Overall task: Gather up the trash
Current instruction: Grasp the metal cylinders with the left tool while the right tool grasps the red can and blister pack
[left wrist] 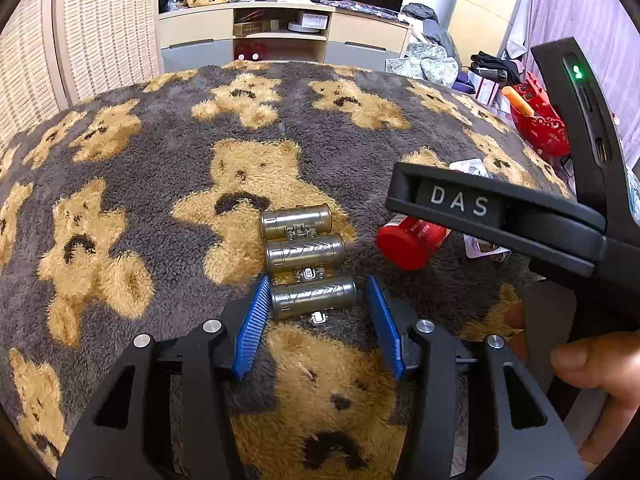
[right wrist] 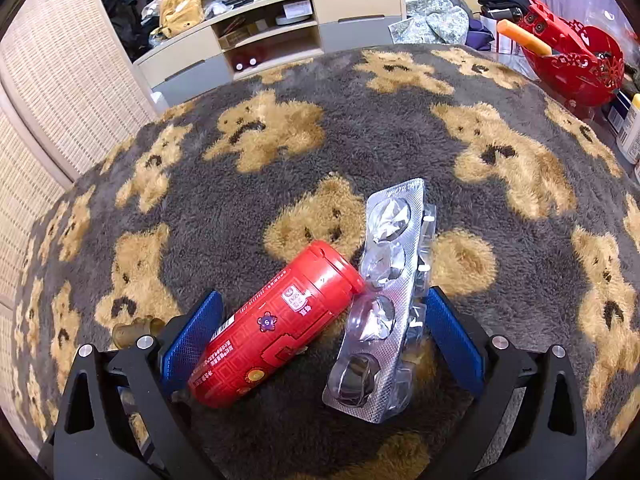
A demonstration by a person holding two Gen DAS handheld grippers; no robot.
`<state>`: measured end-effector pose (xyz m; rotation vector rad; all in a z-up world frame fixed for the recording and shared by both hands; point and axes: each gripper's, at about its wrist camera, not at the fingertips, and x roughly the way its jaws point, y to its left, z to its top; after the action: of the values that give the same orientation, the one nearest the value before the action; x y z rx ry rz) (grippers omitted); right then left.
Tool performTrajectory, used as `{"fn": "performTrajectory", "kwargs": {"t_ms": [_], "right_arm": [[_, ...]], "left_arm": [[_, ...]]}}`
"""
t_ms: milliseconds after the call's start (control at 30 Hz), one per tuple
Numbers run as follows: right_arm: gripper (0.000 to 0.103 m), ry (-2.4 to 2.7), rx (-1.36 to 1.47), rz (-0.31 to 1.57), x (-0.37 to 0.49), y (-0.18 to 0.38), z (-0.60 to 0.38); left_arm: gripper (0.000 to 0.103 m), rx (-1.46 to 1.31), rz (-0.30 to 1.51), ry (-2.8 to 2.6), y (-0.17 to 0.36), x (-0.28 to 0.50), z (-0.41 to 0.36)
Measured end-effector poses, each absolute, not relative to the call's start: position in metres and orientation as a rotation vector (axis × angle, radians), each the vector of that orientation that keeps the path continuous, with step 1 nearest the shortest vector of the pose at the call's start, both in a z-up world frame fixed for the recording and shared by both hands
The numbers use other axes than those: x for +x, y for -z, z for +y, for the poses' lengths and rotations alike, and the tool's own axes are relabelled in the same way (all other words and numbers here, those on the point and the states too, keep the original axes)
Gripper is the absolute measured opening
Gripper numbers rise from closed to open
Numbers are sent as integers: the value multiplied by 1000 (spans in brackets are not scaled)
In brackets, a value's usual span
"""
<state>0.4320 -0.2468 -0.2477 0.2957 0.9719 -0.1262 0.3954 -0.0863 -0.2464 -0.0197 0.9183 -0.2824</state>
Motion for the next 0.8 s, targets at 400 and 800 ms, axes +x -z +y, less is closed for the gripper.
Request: {"fn": "performTrajectory", "kwargs": {"t_ms": [400, 800], "right_arm": [[100, 109, 231, 1001, 434, 246, -240], [100, 137, 177, 982, 440, 252, -240]], "left_arm": [[46, 2, 910, 278, 247, 394, -88], [39, 18, 908, 282, 247, 387, -81]]}}
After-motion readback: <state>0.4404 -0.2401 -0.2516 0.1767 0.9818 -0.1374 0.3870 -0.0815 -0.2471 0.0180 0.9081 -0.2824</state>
